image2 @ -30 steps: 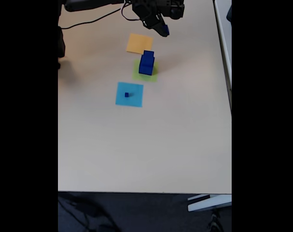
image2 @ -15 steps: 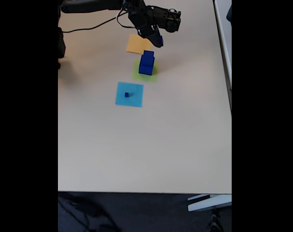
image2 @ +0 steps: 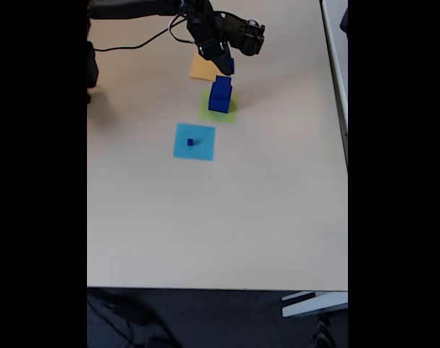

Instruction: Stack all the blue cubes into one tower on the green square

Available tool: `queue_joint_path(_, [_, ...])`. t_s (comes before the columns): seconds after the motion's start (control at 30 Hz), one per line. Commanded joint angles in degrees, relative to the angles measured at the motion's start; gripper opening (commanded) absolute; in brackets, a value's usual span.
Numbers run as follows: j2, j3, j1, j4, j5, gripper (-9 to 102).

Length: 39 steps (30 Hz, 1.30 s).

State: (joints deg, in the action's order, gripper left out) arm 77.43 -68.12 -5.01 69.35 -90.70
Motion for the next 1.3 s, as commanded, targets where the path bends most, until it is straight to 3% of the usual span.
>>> queue_joint_path(0.0, [5.5,0.0,-0.4,0.1,0.4,0])
queue_joint_path(1.27, [5.3,-2.4,-2.3,-3.6,1.9,0])
